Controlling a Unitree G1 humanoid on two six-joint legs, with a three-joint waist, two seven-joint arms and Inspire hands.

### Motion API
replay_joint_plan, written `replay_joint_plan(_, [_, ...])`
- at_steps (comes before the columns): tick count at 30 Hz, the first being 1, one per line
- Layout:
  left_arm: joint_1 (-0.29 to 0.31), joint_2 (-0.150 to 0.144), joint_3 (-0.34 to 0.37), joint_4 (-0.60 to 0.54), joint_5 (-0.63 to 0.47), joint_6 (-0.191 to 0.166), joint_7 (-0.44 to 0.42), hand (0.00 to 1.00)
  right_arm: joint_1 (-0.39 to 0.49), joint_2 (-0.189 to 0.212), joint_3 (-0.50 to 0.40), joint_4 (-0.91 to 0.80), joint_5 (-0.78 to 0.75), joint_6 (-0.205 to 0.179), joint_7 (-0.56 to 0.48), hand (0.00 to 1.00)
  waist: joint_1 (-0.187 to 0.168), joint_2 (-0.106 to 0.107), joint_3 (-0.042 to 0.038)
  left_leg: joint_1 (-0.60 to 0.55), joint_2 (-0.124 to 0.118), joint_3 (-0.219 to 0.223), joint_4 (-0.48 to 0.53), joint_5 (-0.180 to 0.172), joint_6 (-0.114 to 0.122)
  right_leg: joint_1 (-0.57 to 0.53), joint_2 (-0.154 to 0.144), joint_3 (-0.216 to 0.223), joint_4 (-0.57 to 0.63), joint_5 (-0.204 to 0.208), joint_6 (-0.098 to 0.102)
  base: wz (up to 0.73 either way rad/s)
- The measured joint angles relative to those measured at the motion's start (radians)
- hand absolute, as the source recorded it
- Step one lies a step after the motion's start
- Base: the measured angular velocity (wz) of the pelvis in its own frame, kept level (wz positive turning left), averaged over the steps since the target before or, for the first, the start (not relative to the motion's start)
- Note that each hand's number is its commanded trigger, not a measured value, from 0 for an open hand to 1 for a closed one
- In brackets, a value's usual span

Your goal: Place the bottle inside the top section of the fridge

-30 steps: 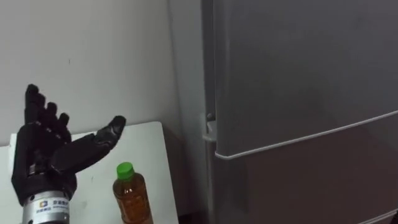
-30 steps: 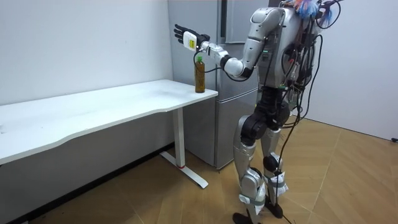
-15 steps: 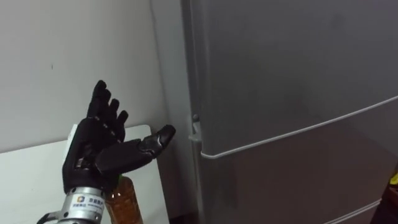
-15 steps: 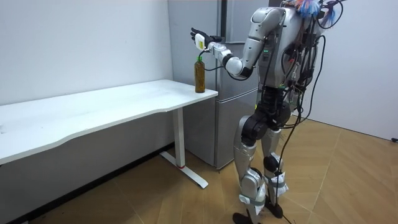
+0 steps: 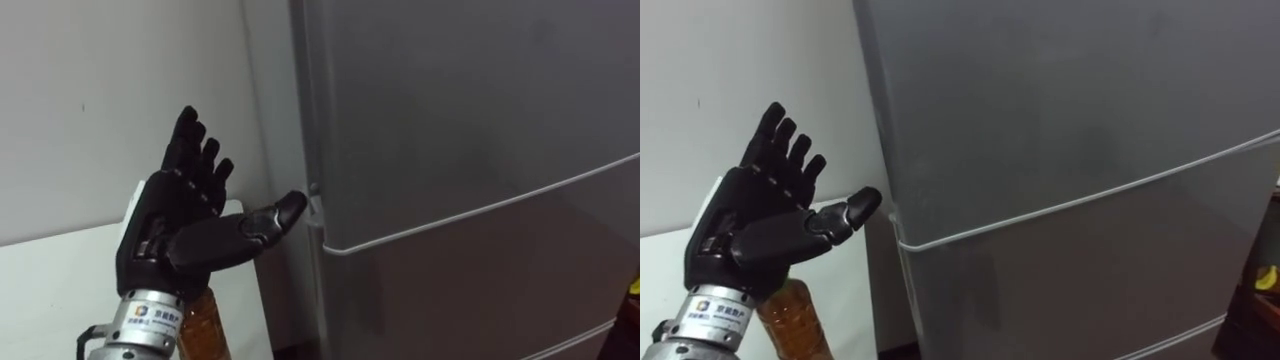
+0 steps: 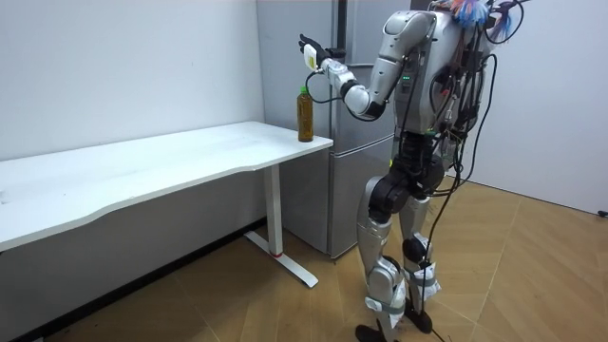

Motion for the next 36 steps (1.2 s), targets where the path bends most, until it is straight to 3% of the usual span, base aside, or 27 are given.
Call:
replay_joint_plan(10, [-0.001, 0.002, -0.010, -0.008, 0.003, 0.002, -0.056, 0.00, -0.011, -0.003, 0.007, 0.019, 0.001, -0.002, 0.000, 0.00, -0.001, 0.008, -0.0009, -0.002, -0.001, -0.001, 0.000, 0.000, 0.000, 0.001, 0.000, -0.002, -0.002, 0.000, 0.000, 0.00])
replay_joint_plan(14, [-0.001, 0.004, -0.021, -0.008, 0.002, 0.002, -0.076, 0.00, -0.036, -0.005, 0.009, 0.052, 0.007, -0.002, 0.002, 0.00, -0.001, 0.015, 0.0070, -0.001, -0.001, -0.002, 0.000, 0.000, 0.000, 0.003, -0.001, -0.006, -0.002, 0.000, 0.000, 0.03])
replay_joint_plan(19, [-0.001, 0.003, -0.048, -0.024, 0.002, 0.002, -0.086, 0.00, -0.044, -0.014, 0.039, 0.057, 0.014, -0.004, 0.010, 0.00, -0.001, 0.020, 0.0088, -0.005, -0.002, -0.007, -0.001, 0.000, 0.000, 0.003, -0.002, -0.013, -0.003, 0.000, 0.000, 0.04])
replay_joint_plan(36, [-0.001, -0.002, -0.130, -0.040, -0.078, -0.004, -0.118, 0.00, -0.044, -0.038, 0.127, 0.035, 0.046, -0.014, 0.026, 0.00, 0.004, 0.018, 0.0057, -0.018, -0.003, -0.013, 0.000, 0.001, 0.002, -0.004, -0.006, -0.027, -0.001, 0.000, 0.001, 0.01])
